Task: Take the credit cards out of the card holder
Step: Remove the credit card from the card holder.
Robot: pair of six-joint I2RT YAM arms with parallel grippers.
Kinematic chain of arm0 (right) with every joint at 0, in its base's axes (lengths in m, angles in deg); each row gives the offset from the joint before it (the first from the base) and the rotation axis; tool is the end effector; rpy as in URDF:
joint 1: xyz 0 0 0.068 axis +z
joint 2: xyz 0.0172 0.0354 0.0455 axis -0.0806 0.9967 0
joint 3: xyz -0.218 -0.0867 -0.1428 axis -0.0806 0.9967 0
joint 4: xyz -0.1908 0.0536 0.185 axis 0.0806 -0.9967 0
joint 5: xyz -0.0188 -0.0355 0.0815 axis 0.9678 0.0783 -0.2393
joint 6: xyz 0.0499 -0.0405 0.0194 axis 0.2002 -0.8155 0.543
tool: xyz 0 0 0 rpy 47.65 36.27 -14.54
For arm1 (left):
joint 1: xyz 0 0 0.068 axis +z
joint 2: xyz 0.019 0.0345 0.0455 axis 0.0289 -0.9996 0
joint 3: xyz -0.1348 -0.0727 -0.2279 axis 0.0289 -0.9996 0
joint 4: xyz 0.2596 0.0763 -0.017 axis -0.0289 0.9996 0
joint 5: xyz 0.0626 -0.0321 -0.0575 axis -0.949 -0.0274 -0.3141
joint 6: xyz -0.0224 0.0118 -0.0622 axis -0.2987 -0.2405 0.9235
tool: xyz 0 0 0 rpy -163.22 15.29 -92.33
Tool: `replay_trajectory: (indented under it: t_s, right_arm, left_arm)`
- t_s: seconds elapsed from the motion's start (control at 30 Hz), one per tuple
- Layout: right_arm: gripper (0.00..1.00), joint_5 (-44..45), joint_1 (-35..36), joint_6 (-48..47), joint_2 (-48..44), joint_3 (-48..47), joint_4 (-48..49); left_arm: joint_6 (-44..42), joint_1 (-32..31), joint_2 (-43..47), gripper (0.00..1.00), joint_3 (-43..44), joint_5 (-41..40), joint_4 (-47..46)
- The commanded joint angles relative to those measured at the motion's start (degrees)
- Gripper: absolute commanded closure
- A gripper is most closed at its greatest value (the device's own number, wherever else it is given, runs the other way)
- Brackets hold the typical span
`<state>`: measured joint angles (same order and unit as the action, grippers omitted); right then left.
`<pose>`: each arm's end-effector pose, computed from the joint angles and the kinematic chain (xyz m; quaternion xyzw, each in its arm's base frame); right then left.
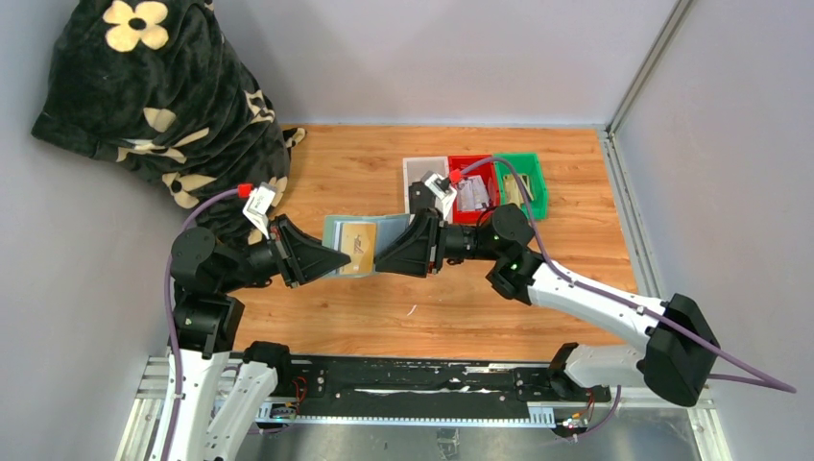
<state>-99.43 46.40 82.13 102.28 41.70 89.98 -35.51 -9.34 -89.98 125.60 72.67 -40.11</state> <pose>0.1549 0.2500 0.3652 -0.2939 0.5259 0.7371 0.3060 0.1086 -0.0611 0.3960 0.1468 0.6786 -0.5881 0.4148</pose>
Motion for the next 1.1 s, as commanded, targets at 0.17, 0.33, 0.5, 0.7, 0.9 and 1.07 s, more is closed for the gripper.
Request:
replay_trajectory:
  t_s: [0.17, 0.33, 0.5, 0.7, 0.9, 1.07]
  right_arm:
    - [0.48, -0.3, -0.5, 3.1, 2.3, -4.4, 6.0]
    - [0.48, 2.0, -0.4, 0.3, 2.7, -5.3, 0.6]
    - [0.52, 2.5, 0.0, 0.8, 4.7, -6.1, 2.0]
    - [0.71, 1.5, 0.5, 2.4, 6.7, -7.6, 4.8]
    - [0.91, 1.5, 0.3, 4.2, 5.7, -5.1, 9.0]
    - [1.00, 1.2, -0.3, 6.6, 4.8, -2.4, 13.2]
  left_arm:
    - [-0.4, -0.1, 1.2, 0.94, 0.2, -0.6, -0.8]
    - [0.5, -0.1, 1.5, 0.95, -0.3, -0.2, -1.8]
    - [2.3, -0.1, 1.8, 0.95, -0.4, 0.0, -3.4]
    - [2.4, -0.1, 2.0, 0.96, -0.7, 0.2, -3.5]
    - [3.0, -0.1, 2.1, 0.96, -0.5, 0.2, -3.9]
    - [3.2, -0.1, 2.2, 0.97, -0.1, 0.1, -4.1]
